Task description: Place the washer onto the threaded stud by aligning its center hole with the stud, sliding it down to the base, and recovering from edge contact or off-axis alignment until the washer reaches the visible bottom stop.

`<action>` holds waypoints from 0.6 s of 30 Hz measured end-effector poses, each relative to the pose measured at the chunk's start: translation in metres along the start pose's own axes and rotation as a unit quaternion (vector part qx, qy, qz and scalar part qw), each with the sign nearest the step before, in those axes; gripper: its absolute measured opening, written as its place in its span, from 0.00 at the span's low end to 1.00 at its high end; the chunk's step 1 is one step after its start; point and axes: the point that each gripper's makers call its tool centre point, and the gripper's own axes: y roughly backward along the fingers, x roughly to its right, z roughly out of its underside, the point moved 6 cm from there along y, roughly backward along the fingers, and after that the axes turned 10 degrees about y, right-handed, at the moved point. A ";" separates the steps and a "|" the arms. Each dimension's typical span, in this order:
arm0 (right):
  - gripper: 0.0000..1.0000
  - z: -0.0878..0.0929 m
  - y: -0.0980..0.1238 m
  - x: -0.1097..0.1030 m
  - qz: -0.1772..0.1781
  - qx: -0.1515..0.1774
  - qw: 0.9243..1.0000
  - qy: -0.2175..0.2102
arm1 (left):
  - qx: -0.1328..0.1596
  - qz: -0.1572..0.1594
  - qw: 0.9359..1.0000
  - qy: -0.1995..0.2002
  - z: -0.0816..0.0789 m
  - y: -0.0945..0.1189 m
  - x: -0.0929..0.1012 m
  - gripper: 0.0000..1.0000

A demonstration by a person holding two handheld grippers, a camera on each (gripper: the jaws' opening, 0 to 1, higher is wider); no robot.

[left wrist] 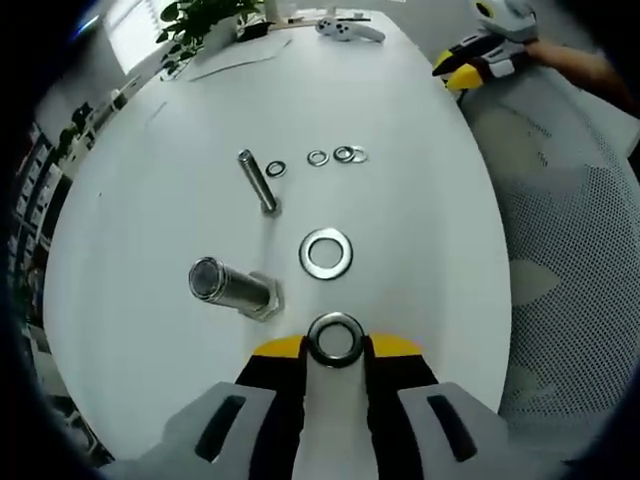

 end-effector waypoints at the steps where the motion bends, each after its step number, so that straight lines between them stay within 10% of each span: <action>1: 0.26 0.000 0.000 0.000 0.000 0.001 1.000 -0.001 | 0.000 -0.002 1.000 0.003 0.000 0.000 0.000 0.20; 18: 0.26 0.000 0.000 -0.001 -0.004 0.000 1.000 0.003 | 0.050 -0.050 0.997 0.025 0.009 0.006 0.009 0.19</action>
